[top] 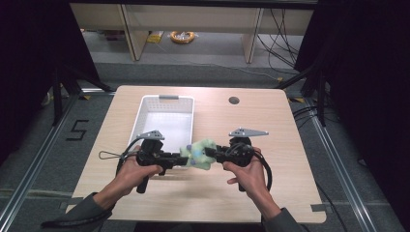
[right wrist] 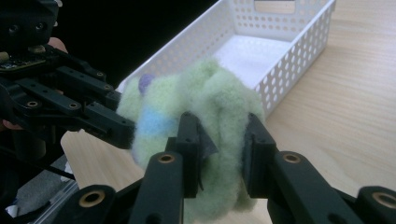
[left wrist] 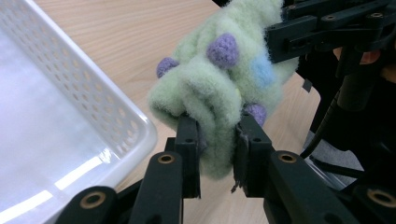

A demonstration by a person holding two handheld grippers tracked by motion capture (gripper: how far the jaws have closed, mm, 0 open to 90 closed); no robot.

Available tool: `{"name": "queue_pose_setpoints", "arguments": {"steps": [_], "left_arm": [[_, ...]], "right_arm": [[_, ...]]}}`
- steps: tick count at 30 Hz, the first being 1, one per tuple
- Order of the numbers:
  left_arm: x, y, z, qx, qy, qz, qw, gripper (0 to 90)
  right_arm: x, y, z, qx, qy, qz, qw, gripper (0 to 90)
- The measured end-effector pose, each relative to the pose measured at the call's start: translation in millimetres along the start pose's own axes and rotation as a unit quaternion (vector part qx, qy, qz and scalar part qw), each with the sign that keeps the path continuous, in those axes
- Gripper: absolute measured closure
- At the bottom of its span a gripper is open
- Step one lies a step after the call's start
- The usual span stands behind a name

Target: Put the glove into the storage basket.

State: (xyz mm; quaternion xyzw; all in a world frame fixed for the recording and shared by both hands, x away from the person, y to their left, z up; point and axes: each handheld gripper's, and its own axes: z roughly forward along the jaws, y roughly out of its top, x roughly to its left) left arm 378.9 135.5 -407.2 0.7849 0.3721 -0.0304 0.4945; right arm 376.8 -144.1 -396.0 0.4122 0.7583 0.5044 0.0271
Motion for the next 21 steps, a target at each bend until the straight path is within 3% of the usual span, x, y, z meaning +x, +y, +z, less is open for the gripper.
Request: {"name": "queue_pose_setpoints", "arguments": {"steps": [2,15,17,20,21], "left_arm": [[4.6,2.8,-3.6,0.002,0.002,-0.001,1.0,73.5],[37.6,7.5,-31.2,0.004,0.03,-0.02,0.9993,73.5],[43.5,7.7,-35.2,0.005,0.031,-0.023,0.9992,73.4],[55.3,8.0,-41.3,0.008,0.042,-0.031,0.9986,73.3],[58.7,8.2,-42.6,0.011,0.043,-0.033,0.9984,73.2]], "right_arm": [[2.5,6.2,5.0,0.003,0.001,0.005,1.0,72.7],[13.2,33.8,47.0,0.02,0.009,-0.016,0.9996,72.7],[15.7,37.7,54.8,0.028,0.004,-0.014,0.9995,72.7],[17.8,42.3,66.7,0.031,0.016,-0.012,0.9993,72.6],[20.8,44.0,71.8,0.034,0.014,-0.001,0.9993,72.6]]}}
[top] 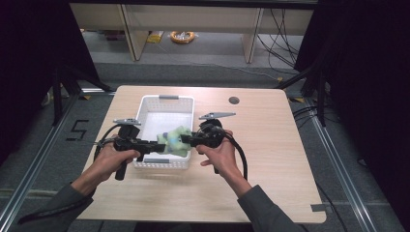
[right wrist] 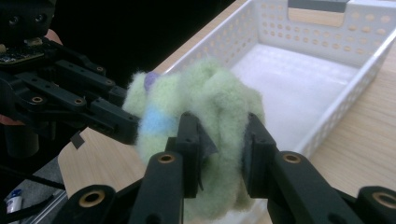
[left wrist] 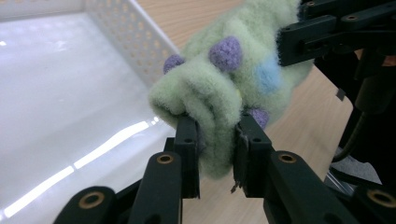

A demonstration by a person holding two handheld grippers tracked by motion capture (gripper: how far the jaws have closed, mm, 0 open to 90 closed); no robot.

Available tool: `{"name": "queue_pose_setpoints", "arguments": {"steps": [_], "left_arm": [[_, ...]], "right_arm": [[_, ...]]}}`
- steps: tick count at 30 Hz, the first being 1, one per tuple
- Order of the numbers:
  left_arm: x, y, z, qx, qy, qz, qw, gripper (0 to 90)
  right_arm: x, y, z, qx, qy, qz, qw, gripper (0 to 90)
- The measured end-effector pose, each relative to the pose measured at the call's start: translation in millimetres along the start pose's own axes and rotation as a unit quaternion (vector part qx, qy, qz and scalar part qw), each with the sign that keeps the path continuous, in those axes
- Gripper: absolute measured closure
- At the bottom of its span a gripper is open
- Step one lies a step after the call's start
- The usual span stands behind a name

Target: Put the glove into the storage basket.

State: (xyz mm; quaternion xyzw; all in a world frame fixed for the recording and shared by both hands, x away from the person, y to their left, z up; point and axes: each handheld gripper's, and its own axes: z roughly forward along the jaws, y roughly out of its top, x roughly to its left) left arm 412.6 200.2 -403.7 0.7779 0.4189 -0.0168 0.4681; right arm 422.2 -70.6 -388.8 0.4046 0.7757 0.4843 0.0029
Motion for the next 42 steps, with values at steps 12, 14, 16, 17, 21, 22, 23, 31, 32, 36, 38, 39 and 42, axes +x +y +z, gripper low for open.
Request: {"name": "queue_pose_setpoints", "arguments": {"steps": [12,14,16,17,21,22,23,31,32,36,38,39,42], "left_arm": [[39.7,-2.0,1.4,0.026,0.018,-0.035,0.9989,73.0],[45.6,-3.8,4.3,0.034,0.02,-0.039,0.9985,73.0],[50.1,-5.6,6.9,0.038,0.023,-0.042,0.9981,73.0],[51.7,-6.4,8.1,0.04,0.025,-0.045,0.9979,73.0],[58.1,-8.1,11.8,0.044,0.032,-0.052,0.9972,72.8],[60.4,-8.3,12.6,0.049,0.027,-0.05,0.9972,72.8],[60.9,-8.9,14.0,0.049,0.029,-0.052,0.997,72.7],[71.1,-9.2,23.1,0.08,0.046,-0.045,0.9948,72.3],[72.2,-9.3,24.1,0.087,0.047,-0.045,0.9941,72.1],[73.0,-8.8,29.6,0.098,0.055,-0.044,0.9927,71.6],[72.6,-8.4,31.7,0.107,0.06,-0.036,0.9918,71.3],[72.5,-8.3,32.1,0.111,0.063,-0.034,0.9913,71.2],[74.2,-7.5,34.9,0.124,0.069,-0.024,0.9897,70.5]], "right_arm": [[-3.1,10.4,47.1,0.024,-0.022,0.001,0.9995,72.6],[-4.8,10.2,54.0,0.032,-0.026,0.001,0.9992,72.6],[-5.8,9.5,61.1,0.038,-0.025,0.008,0.9989,72.6],[-7.0,9.4,64.0,0.043,-0.031,0.007,0.9986,72.6],[-9.8,8.1,74.8,0.057,-0.043,0.012,0.9974,72.6],[-11.1,7.1,78.1,0.055,-0.049,0.011,0.9972,72.5],[-12.5,6.6,80.5,0.058,-0.049,0.009,0.9971,72.5],[-19.8,3.5,98.2,0.088,-0.062,0.017,0.9941,72.3],[-20.2,3.4,99.5,0.093,-0.062,0.011,0.9937,72.3],[-21.1,3.9,104.2,0.102,-0.074,0.005,0.992,72.0],[-21.6,3.4,106.6,0.111,-0.079,0.003,0.9907,71.6],[-21.9,3.2,107.5,0.116,-0.08,0.005,0.99,71.5],[-22.1,4.3,108.4,0.119,-0.085,0.0,0.9892,71.2]]}}
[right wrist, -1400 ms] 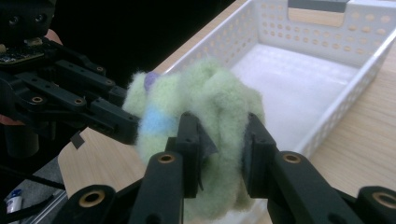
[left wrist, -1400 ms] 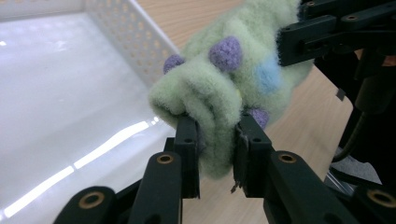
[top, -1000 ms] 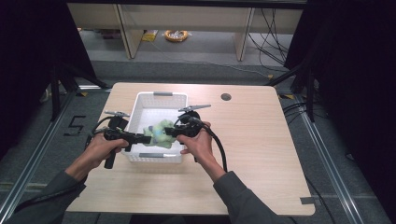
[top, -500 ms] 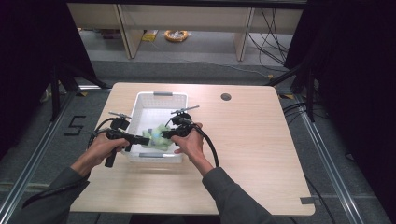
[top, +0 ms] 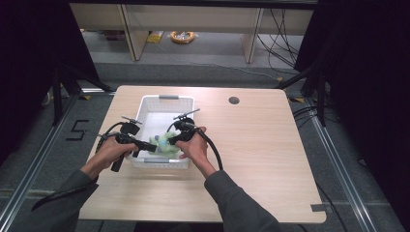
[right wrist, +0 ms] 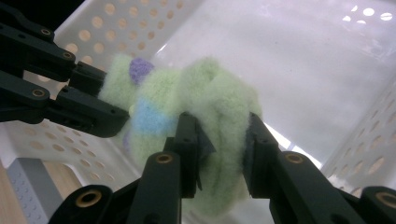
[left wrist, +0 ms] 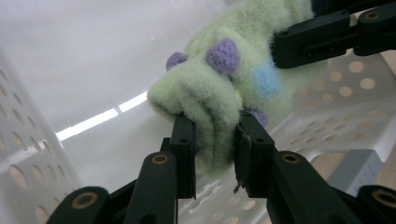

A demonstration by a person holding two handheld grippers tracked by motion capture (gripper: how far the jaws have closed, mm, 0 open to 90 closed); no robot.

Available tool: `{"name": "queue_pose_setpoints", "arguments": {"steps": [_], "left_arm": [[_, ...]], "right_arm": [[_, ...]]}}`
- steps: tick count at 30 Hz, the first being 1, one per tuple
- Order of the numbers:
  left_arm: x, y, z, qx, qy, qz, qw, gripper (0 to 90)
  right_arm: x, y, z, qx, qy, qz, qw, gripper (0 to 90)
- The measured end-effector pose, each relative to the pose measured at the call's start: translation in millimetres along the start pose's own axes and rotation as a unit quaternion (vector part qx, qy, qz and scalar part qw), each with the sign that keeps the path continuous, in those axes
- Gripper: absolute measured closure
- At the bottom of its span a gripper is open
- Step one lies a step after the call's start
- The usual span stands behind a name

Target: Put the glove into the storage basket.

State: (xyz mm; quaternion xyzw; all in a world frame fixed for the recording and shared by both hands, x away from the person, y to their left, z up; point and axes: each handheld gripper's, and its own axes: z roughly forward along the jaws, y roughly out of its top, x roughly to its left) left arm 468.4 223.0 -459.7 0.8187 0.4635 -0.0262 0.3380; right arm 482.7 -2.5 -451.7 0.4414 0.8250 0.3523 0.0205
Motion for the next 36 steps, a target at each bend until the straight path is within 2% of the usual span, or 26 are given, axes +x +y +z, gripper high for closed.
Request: {"name": "queue_pose_setpoints", "arguments": {"steps": [1,2,5,6,7,9,10,11,12,13,17,20,21,23,25,26,27,29,30,31,32,34,36], "left_arm": [[0.1,0.7,0.9,0.005,0.001,0.0,1.0,70.0],[-0.3,1.0,1.7,0.005,0.002,0.0,1.0,69.7],[-0.6,1.9,3.1,0.011,0.012,0.002,0.9999,68.6],[0.4,1.9,4.3,0.019,0.016,0.012,0.9996,67.3],[0.1,1.8,5.5,0.021,0.018,0.011,0.9995,66.1],[0.1,1.6,7.0,0.023,0.026,0.007,0.9994,62.7],[0.0,1.8,7.2,0.022,0.026,0.006,0.9994,61.8],[-0.5,1.9,7.6,0.013,0.029,0.006,0.9995,61.4],[-0.1,2.8,6.5,0.018,0.026,0.007,0.9995,60.2],[-1.4,3.4,5.9,0.017,0.034,0.007,0.9992,59.1],[-3.8,6.1,3.2,0.011,0.037,0.008,0.9992,55.0],[-7.9,9.0,-1.0,-0.009,0.033,0.002,0.9994,52.4],[-9.4,9.8,-2.7,-0.016,0.03,0.0,0.9994,51.9],[-12.7,11.0,-6.3,-0.023,0.03,0.006,0.9993,51.3],[-17.4,11.6,-10.5,-0.031,0.027,0.007,0.9991,48.6],[-20.6,11.4,-10.6,-0.044,0.028,-0.001,0.9986,47.2],[-22.4,11.4,-14.0,-0.044,0.027,0.007,0.9986,46.2],[-27.1,10.6,-16.0,-0.053,0.025,0.005,0.9983,42.2],[-30.1,9.8,-17.4,-0.057,0.021,0.007,0.9981,40.6],[-34.2,8.7,-17.7,-0.067,0.019,0.002,0.9976,39.4],[-36.2,7.8,-19.4,-0.069,0.018,0.013,0.9974,39.1],[-42.8,5.6,-20.3,-0.086,0.015,0.016,0.9961,37.8],[-48.9,3.6,-22.1,-0.089,0.006,0.021,0.9958,35.1]], "right_arm": [[-0.6,0.5,0.4,-0.001,0.0,-0.008,1.0,70.9],[1.1,0.8,-0.5,0.01,-0.002,-0.001,0.9999,70.4],[1.2,1.7,-0.1,0.018,-0.012,-0.005,0.9998,68.9],[0.1,2.0,0.6,0.019,-0.015,-0.012,0.9996,68.1],[1.3,2.1,1.2,0.026,-0.016,-0.006,0.9995,66.4],[0.9,2.6,2.9,0.034,-0.019,-0.015,0.9991,64.8],[0.0,2.6,3.7,0.03,-0.026,-0.025,0.9989,64.1],[-0.1,2.8,3.8,0.031,-0.031,-0.023,0.9988,63.4],[-0.4,3.3,3.7,0.034,-0.032,-0.016,0.9988,59.8],[-0.8,3.8,3.3,0.031,-0.033,-0.011,0.9989,57.0],[-1.4,6.8,-2.2,0.022,-0.034,-0.022,0.9989,54.7],[-0.6,9.3,-9.2,0.011,-0.028,-0.021,0.9993,52.3],[1.6,9.5,-12.5,0.009,-0.027,-0.012,0.9995,52.0],[1.0,10.1,-17.2,-0.007,-0.023,-0.029,0.9993,50.8],[1.0,10.3,-24.0,-0.015,-0.023,-0.027,0.9993,49.9],[0.6,10.1,-26.9,-0.019,-0.021,-0.028,0.9992,49.4],[-0.3,10.1,-29.1,-0.023,-0.019,-0.031,0.9991,48.6],[-2.9,9.1,-35.1,-0.032,-0.015,-0.034,0.9988,47.5],[-2.4,8.3,-39.3,-0.028,-0.015,-0.02,0.9993,46.8],[-4.1,7.3,-43.3,-0.036,-0.01,-0.027,0.9989,45.7],[-4.1,6.4,-47.8,-0.037,-0.007,-0.022,0.9991,44.6],[-5.8,4.4,-55.6,-0.046,-0.001,-0.028,0.9985,42.9],[-7.1,1.9,-62.9,-0.058,0.002,-0.031,0.9978,41.7]]}}
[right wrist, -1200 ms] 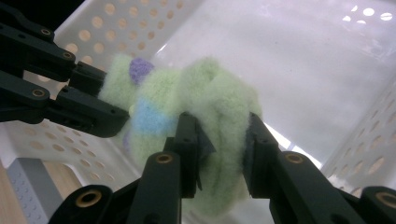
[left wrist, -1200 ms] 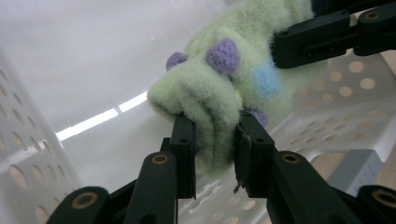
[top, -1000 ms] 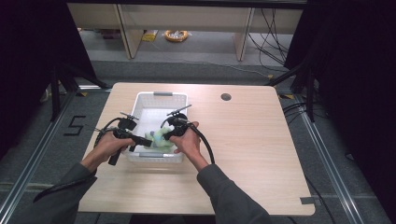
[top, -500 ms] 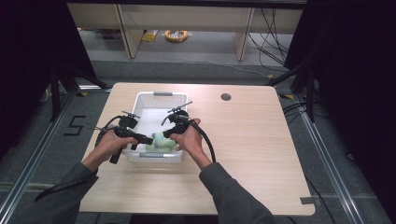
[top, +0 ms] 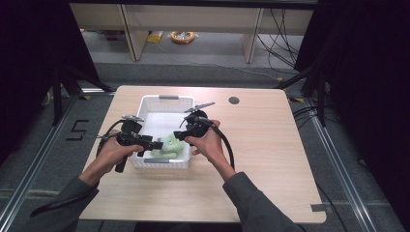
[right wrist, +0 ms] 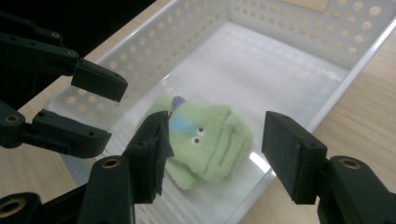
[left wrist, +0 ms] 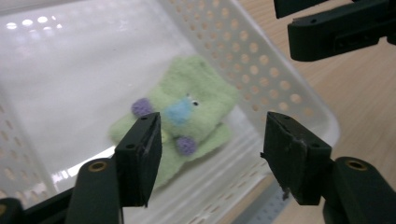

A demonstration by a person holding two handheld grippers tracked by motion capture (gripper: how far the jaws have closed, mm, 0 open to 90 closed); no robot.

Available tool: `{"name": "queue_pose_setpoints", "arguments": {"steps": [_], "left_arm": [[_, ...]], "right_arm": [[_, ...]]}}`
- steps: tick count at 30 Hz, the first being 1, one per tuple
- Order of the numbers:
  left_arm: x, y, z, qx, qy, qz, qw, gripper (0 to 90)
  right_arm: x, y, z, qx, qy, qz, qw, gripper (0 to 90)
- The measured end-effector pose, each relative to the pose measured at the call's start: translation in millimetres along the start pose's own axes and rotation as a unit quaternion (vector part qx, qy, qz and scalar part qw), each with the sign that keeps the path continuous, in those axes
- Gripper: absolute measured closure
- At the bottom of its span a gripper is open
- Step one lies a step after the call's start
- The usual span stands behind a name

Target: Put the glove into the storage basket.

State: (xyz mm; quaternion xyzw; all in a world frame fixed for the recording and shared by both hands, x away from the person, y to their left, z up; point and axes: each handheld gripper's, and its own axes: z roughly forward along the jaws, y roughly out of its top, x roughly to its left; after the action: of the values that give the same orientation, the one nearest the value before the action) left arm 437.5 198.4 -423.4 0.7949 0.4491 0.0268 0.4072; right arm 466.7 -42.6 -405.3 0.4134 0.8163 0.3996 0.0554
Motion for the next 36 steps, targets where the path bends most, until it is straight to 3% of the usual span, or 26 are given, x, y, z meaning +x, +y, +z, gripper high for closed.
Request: {"name": "queue_pose_setpoints", "arguments": {"steps": [6,19,21,22,26,27,29,36], "left_arm": [[-17.2,-4.6,-1.8,-0.013,-0.01,0.009,0.9998,30.2],[-47.4,-9.6,-3.1,-0.035,-0.035,0.033,0.9982,25.7],[-52.3,-11.5,-1.5,-0.037,-0.038,0.039,0.9978,25.0],[-55.5,-12.9,-0.7,-0.037,-0.04,0.042,0.9976,24.6],[-64.3,-17.0,0.8,-0.041,-0.051,0.049,0.9967,23.2],[-66.3,-17.7,0.6,-0.041,-0.05,0.048,0.9967,22.8],[-70.5,-19.9,0.9,-0.041,-0.057,0.05,0.9963,21.8],[-78.9,-25.8,1.5,-0.045,-0.064,0.052,0.9956,19.7]], "right_arm": [[-6.4,-7.3,-20.9,-0.015,0.012,-0.015,0.9997,40.9],[-13.3,-29.3,-54.9,-0.041,0.024,-0.016,0.9987,35.3],[-10.7,-32.9,-60.3,-0.04,0.027,-0.004,0.9988,33.9],[-13.4,-33.5,-61.3,-0.046,0.024,-0.023,0.9984,33.2],[-11.2,-39.9,-69.6,-0.044,0.021,-0.032,0.9983,31.3],[-9.4,-42.3,-71.3,-0.046,0.03,-0.027,0.9981,31.1],[-10.2,-44.9,-73.5,-0.047,0.03,-0.045,0.9974,30.7],[-9.3,-56.5,-85.6,-0.058,0.032,-0.039,0.9971,30.5]]}}
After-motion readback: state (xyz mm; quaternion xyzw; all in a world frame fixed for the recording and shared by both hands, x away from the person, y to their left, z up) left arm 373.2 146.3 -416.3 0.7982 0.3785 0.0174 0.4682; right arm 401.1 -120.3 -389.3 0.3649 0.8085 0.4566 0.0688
